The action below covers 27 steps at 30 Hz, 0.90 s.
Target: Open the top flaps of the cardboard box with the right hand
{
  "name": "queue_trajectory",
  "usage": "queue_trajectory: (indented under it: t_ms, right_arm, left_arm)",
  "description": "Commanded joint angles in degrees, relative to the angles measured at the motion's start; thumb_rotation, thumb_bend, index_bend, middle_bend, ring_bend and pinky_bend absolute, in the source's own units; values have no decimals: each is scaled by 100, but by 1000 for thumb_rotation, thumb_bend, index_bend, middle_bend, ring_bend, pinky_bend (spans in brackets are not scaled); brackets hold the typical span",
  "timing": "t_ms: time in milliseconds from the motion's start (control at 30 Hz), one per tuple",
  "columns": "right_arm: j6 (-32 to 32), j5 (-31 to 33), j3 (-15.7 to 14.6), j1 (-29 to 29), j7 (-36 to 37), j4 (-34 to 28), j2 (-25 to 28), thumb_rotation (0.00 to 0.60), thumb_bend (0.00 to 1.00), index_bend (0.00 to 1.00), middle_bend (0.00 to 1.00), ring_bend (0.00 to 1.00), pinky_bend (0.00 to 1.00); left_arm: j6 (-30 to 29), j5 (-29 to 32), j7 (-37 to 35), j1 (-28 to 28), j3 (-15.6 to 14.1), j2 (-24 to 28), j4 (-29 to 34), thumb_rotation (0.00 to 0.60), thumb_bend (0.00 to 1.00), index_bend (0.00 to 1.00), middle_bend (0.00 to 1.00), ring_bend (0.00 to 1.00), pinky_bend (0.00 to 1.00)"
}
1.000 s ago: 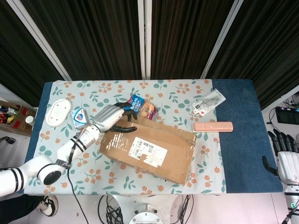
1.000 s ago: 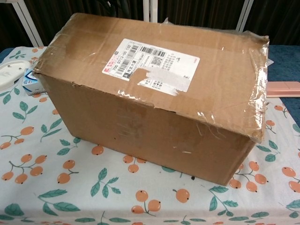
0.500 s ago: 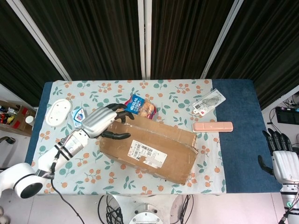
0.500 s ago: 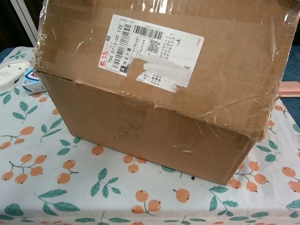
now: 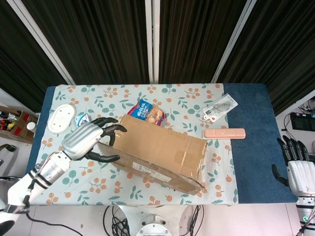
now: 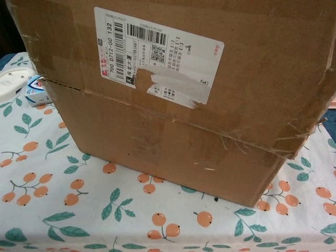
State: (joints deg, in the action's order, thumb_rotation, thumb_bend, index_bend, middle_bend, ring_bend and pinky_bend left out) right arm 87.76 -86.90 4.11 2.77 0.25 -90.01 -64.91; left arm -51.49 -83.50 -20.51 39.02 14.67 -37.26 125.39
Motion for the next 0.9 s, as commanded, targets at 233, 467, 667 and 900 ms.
queue_trajectory:
  t_ms: [233,467,667,900]
  right_arm:
    - [14,-172,-87,1,-19,-53,-16,600,318,0,0,0,0]
    - [94,-728,-77,203,-269,-503,143,600,319,0,0,0,0]
    - [-221,-1260,-8,592,-974,-1439,459,600,217,0,0,0,0]
    - [-962,-1443,181,1139,-1964,-2457,459,600,52,0,0,0,0]
  left_arm:
    - [-448,-1140,-1130,-808,-608,822,131,67,0,225,672,221,181]
    - [-1091,-883,-770,-1272,-753,620,-397,221,0,209,363,192,184]
    - [-2055,-116,1338,-1893,-852,-210,-1097,439,0,171,171,139,188]
    - [-2524,209,1228,-2434,-1086,-912,-1862,457,0,149,171,130,188]
